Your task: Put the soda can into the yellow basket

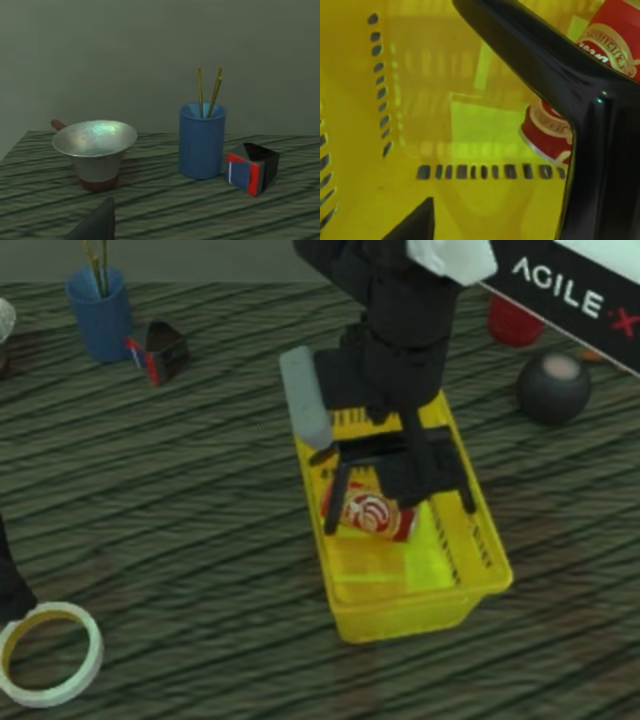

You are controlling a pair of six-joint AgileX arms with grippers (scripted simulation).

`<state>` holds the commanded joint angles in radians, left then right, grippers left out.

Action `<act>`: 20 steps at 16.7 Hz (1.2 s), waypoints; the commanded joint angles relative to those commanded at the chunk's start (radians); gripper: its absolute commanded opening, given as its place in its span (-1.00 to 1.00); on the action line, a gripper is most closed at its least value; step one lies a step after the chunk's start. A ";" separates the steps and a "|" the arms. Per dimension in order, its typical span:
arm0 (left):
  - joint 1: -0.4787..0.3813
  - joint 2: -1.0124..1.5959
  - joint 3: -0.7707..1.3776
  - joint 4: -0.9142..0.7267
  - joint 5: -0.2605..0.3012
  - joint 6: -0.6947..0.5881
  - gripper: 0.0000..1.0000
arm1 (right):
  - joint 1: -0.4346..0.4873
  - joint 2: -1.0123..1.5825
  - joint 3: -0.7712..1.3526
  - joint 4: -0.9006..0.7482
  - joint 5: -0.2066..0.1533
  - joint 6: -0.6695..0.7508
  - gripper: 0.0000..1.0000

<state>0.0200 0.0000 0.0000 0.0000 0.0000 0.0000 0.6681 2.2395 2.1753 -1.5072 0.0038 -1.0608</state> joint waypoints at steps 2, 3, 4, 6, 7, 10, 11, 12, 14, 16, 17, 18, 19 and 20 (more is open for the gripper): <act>0.000 0.000 0.000 0.000 0.000 0.000 1.00 | 0.003 -0.005 -0.031 0.026 0.000 -0.001 1.00; 0.000 0.000 0.000 0.000 0.000 0.000 1.00 | 0.003 -0.008 -0.052 0.045 0.000 -0.001 1.00; 0.000 0.000 0.000 0.000 0.000 0.000 1.00 | 0.004 -0.011 -0.073 0.062 0.000 0.000 1.00; 0.000 0.000 0.000 0.000 0.000 0.000 1.00 | 0.004 -0.015 -0.099 0.085 0.000 0.001 1.00; 0.000 0.000 0.000 0.000 0.000 0.000 1.00 | 0.004 -0.015 -0.099 0.085 0.000 0.001 1.00; 0.000 0.000 0.000 0.000 0.000 0.000 1.00 | 0.004 -0.015 -0.099 0.085 0.000 0.001 0.85; 0.000 0.000 0.000 0.000 0.000 0.000 1.00 | 0.004 -0.015 -0.099 0.085 0.000 0.001 0.70; 0.000 0.000 0.000 0.000 0.000 0.000 1.00 | 0.004 -0.015 -0.099 0.085 0.000 0.001 0.55; 0.000 0.000 0.000 0.000 0.000 0.000 1.00 | 0.004 -0.015 -0.099 0.085 0.000 0.001 0.25; 0.000 0.000 0.000 0.000 0.000 0.000 1.00 | 0.004 -0.015 -0.099 0.085 0.000 0.001 -0.06; 0.000 0.000 0.000 0.000 0.000 0.000 1.00 | 0.004 -0.015 -0.099 0.085 0.000 0.001 -0.21; 0.000 0.000 0.000 0.000 0.000 0.000 1.00 | 0.004 -0.015 -0.099 0.085 0.000 0.001 -0.36; 0.000 0.000 0.000 0.000 0.000 0.000 1.00 | 0.004 -0.015 -0.099 0.085 0.000 0.001 -0.51; 0.000 0.000 0.000 0.000 0.000 0.000 1.00 | 0.004 -0.015 -0.099 0.085 0.000 0.001 -0.66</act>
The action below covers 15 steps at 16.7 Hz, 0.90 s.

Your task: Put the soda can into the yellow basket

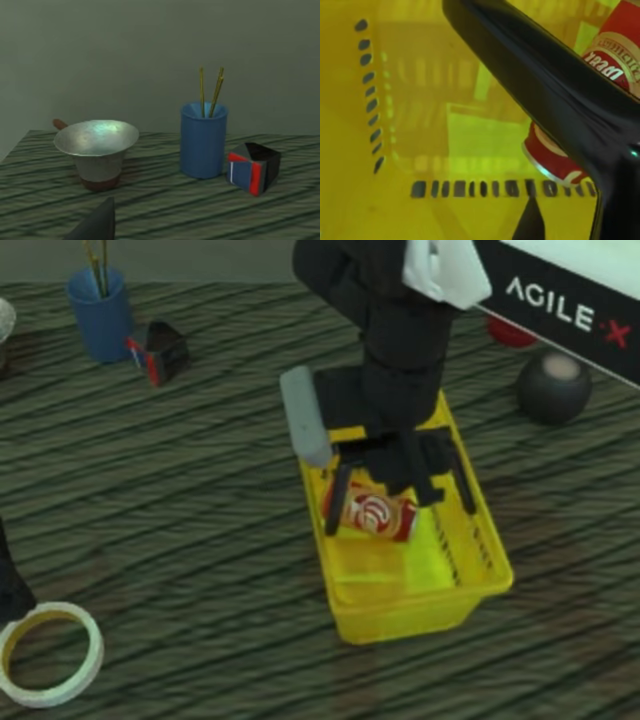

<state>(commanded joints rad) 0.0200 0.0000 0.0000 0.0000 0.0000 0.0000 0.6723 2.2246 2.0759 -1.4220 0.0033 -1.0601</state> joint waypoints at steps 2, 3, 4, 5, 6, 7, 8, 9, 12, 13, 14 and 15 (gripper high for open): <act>0.000 0.000 0.000 0.000 0.000 0.000 1.00 | 0.000 0.000 0.000 0.000 0.000 0.000 -0.96; 0.000 0.000 0.000 0.000 0.000 0.000 1.00 | 0.000 0.000 0.000 0.000 0.000 0.000 -1.00; 0.000 0.000 0.000 0.000 0.000 0.000 1.00 | 0.000 0.000 0.000 0.000 0.000 0.000 -1.00; 0.000 0.000 0.000 0.000 0.000 0.000 1.00 | 0.000 0.000 0.000 0.000 0.000 0.000 -1.00; 0.000 0.000 0.000 0.000 0.000 0.000 1.00 | 0.000 0.000 0.000 0.000 0.000 0.000 -1.00; 0.000 0.000 0.000 0.000 0.000 0.000 1.00 | 0.000 0.000 0.000 0.000 0.000 0.000 -1.00; 0.000 0.000 0.000 0.000 0.000 0.000 1.00 | 0.000 0.000 0.000 0.000 0.000 0.000 -1.00; 0.000 0.000 0.000 0.000 0.000 0.000 1.00 | 0.000 0.000 0.000 0.000 0.000 0.000 -1.00; 0.000 0.000 0.000 0.000 0.000 0.000 1.00 | 0.000 0.000 0.000 0.000 0.000 0.000 -1.00; 0.000 0.000 0.000 0.000 0.000 0.000 1.00 | 0.000 0.000 0.000 0.000 0.000 0.000 -1.00; 0.000 0.000 0.000 0.000 0.000 0.000 1.00 | 0.000 0.000 0.000 0.000 0.000 0.000 -1.00; 0.000 0.000 0.000 0.000 0.000 0.000 1.00 | 0.000 0.000 0.000 0.000 0.000 0.000 -1.00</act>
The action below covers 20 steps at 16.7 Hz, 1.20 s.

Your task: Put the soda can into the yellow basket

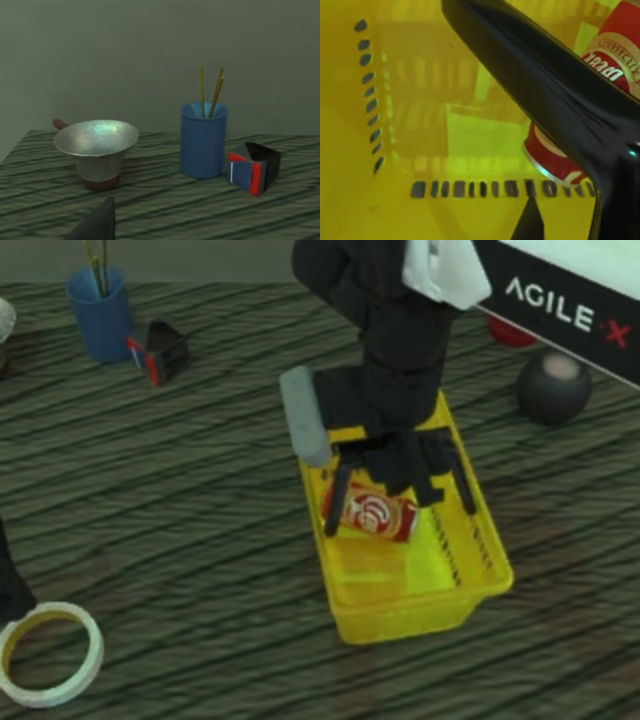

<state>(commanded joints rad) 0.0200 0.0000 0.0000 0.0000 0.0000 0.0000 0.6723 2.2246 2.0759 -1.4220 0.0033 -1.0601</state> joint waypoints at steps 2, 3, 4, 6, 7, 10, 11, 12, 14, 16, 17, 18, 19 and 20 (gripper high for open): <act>0.000 0.000 0.000 0.000 0.000 0.000 1.00 | 0.000 0.000 0.000 0.000 0.000 0.000 -1.00; 0.000 0.000 0.000 0.000 0.000 0.000 1.00 | 0.000 0.000 0.000 0.000 0.000 0.000 -1.00; 0.000 0.000 0.000 0.000 0.000 0.000 1.00 | 0.000 0.000 0.000 0.000 0.000 0.000 -1.00; 0.000 0.000 0.000 0.000 0.000 0.000 1.00 | 0.000 0.000 0.000 0.000 0.000 0.000 -1.00; 0.000 0.000 0.000 0.000 0.000 0.000 1.00 | 0.000 0.000 0.000 0.000 0.000 0.000 -1.00; 0.000 0.000 0.000 0.000 0.000 0.000 1.00 | 0.000 0.000 0.000 0.000 0.000 0.000 -1.00; 0.000 0.000 0.000 0.000 0.000 0.000 1.00 | 0.000 0.000 0.000 0.000 0.000 0.000 -1.00; 0.000 0.000 0.000 0.000 0.000 0.000 1.00 | 0.000 0.000 0.000 0.000 0.000 0.000 -1.00; 0.000 0.000 0.000 0.000 0.000 0.000 1.00 | 0.000 0.000 0.000 0.000 0.000 0.000 -1.00; 0.000 0.000 0.000 0.000 0.000 0.000 1.00 | 0.000 0.000 0.000 0.000 0.000 0.000 -1.00; 0.000 0.000 0.000 0.000 0.000 0.000 1.00 | 0.000 0.000 0.000 0.000 0.000 0.000 -1.00; 0.000 0.000 0.000 0.000 0.000 0.000 1.00 | -0.002 0.001 0.001 0.000 0.000 0.001 -1.00; 0.000 0.000 0.000 0.000 0.000 0.000 1.00 | -0.002 0.001 0.004 -0.004 0.000 -0.001 -1.00; 0.000 0.000 0.000 0.000 0.000 0.000 1.00 | -0.003 0.000 0.018 -0.018 0.000 -0.005 -1.00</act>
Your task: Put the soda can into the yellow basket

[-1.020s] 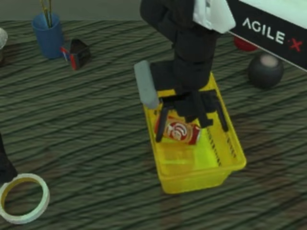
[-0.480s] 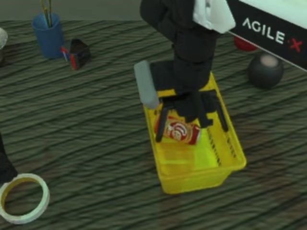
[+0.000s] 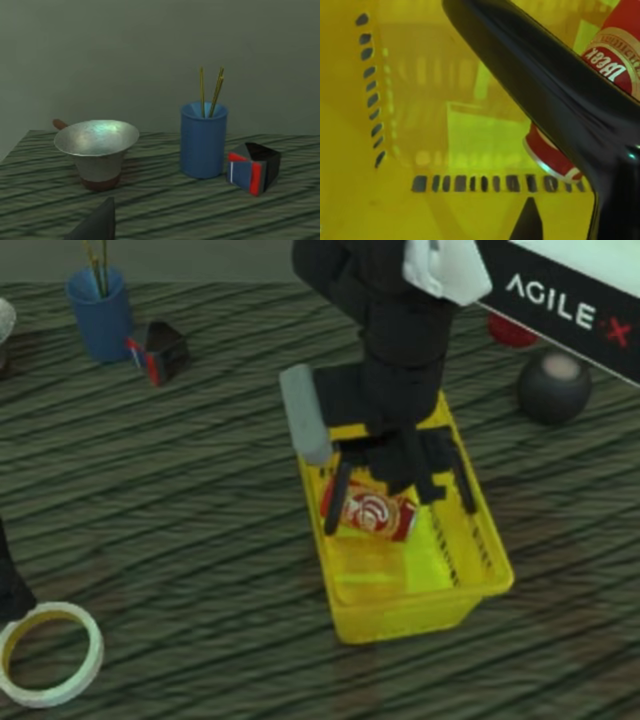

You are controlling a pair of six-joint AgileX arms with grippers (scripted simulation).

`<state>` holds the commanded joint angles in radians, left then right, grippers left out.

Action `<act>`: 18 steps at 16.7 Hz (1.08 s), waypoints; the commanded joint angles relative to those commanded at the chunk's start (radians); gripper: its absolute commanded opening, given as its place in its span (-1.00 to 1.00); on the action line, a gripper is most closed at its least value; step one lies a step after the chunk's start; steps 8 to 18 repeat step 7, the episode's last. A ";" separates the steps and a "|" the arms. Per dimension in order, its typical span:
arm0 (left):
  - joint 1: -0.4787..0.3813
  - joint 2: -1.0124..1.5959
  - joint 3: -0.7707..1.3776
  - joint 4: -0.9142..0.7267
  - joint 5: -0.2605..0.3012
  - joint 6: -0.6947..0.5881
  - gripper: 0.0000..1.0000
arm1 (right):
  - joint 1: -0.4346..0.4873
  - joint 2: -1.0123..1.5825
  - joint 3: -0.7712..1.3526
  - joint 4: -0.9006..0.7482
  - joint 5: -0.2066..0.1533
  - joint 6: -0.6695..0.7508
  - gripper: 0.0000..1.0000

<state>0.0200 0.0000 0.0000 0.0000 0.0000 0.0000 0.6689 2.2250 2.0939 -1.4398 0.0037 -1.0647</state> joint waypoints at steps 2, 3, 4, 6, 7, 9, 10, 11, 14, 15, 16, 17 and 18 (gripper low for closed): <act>0.000 0.000 0.000 0.000 0.000 0.000 1.00 | -0.009 -0.003 0.052 -0.057 0.000 -0.010 -1.00; 0.000 0.000 0.000 0.000 0.000 0.000 1.00 | -0.014 -0.006 0.082 -0.095 0.000 -0.016 -1.00; 0.000 0.000 0.000 0.000 0.000 0.000 1.00 | -0.018 -0.010 0.113 -0.129 0.000 -0.023 -1.00; 0.000 0.000 0.000 0.000 0.000 0.000 1.00 | -0.025 -0.016 0.151 -0.168 0.000 -0.031 -1.00; 0.000 0.000 0.000 0.000 0.000 0.000 1.00 | -0.026 -0.017 0.155 -0.172 0.000 -0.032 -1.00; 0.000 0.000 0.000 0.000 0.000 0.000 1.00 | -0.026 -0.017 0.155 -0.172 0.000 -0.032 -1.00; 0.000 0.000 0.000 0.000 0.000 0.000 1.00 | -0.026 -0.017 0.155 -0.172 0.000 -0.032 -1.00; 0.000 0.000 0.000 0.000 0.000 0.000 1.00 | -0.026 -0.017 0.155 -0.172 0.000 -0.032 -1.00; 0.000 0.000 0.000 0.000 0.000 0.000 1.00 | -0.026 -0.017 0.155 -0.172 0.000 -0.032 -1.00; 0.000 0.000 0.000 0.000 0.000 0.000 1.00 | -0.026 -0.017 0.155 -0.172 0.000 -0.032 -1.00; 0.000 0.000 0.000 0.000 0.000 0.000 1.00 | -0.026 -0.017 0.155 -0.172 0.000 -0.032 -1.00; 0.000 0.000 0.000 0.000 0.000 0.000 1.00 | -0.026 -0.017 0.155 -0.172 0.000 -0.032 -1.00; 0.000 0.000 0.000 0.000 0.000 0.000 1.00 | -0.026 -0.017 0.155 -0.172 0.000 -0.032 -1.00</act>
